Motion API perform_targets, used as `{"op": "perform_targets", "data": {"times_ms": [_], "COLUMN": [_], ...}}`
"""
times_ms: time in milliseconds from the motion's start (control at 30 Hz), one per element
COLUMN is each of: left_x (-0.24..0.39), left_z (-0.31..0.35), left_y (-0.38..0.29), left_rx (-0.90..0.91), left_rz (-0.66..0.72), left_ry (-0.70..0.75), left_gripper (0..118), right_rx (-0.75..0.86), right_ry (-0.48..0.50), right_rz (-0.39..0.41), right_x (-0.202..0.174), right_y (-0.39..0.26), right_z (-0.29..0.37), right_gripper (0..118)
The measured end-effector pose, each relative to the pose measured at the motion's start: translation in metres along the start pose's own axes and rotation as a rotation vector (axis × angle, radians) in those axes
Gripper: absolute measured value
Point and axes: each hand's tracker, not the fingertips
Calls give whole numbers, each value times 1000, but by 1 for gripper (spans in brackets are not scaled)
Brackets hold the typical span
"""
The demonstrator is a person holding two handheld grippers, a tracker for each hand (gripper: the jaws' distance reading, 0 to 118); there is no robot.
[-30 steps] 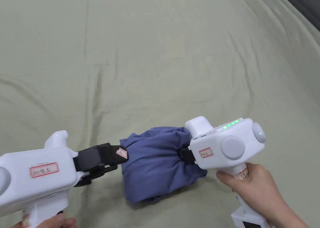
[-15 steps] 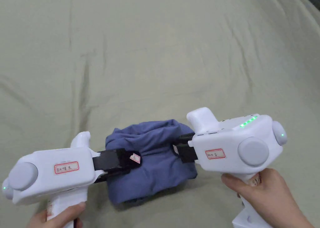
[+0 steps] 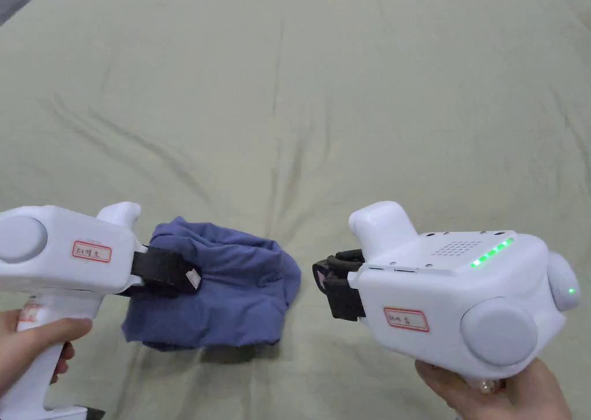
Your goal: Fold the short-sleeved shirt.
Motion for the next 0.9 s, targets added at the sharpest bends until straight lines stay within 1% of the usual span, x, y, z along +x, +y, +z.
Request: {"op": "perform_targets", "data": {"times_ms": [100,133,200,233,300,333,400,433,500,533,567,600,633,667,733,767,800,833,900], "left_x": [-50,-63,-91,-102,-122,-126,-130,-133,-136,-132,-120,-107,-91,-73,-40,-19,5,26,70], "left_z": [24,29,32,31,28,28,35,41,62,75,89,106,117,130,154,164,171,177,184], "left_y": [6,8,11,11,9,7,-2,-7,-17,-21,-27,-31,-36,-42,-47,-51,-56,-58,-58], "left_rx": [-32,-44,-73,-98,-101,-85,-32,-5,76,120,181,239,304,373,458,533,602,639,727], "left_rz": [10,26,66,95,171,154,97,105,161,162,152,78,31,11,3,-14,-20,-47,-71], "left_ry": [130,167,207,204,201,254,367,370,341,370,416,480,522,546,500,489,513,507,452], "left_gripper": [36,36,36,38,78,83,83,83,83,83,77,52,10,0,0,0,0,0,0], "right_rx": [-14,-18,-26,-31,-40,-42,-48,-50,-42,-37,-29,-17,0,16,50,68,90,111,161], "right_ry": [60,66,94,96,113,120,122,123,117,110,103,92,81,70,40,17,1,-19,-60], "right_rz": [52,60,80,81,90,93,97,97,91,85,79,70,59,47,28,21,12,1,-11], "right_x": [-38,-48,-67,-73,-82,-85,-87,-85,-78,-74,-68,-63,-57,-50,-37,-29,-22,-15,0], "right_y": [17,21,27,29,31,32,32,32,32,32,31,31,31,31,30,30,30,30,28], "right_z": [-27,-36,-52,-58,-67,-69,-70,-68,-62,-58,-52,-45,-38,-29,-8,4,17,30,62], "right_gripper": [3,3,3,3,3,3,3,3,3,3,3,3,3,3,3,3,3,3,3]}}
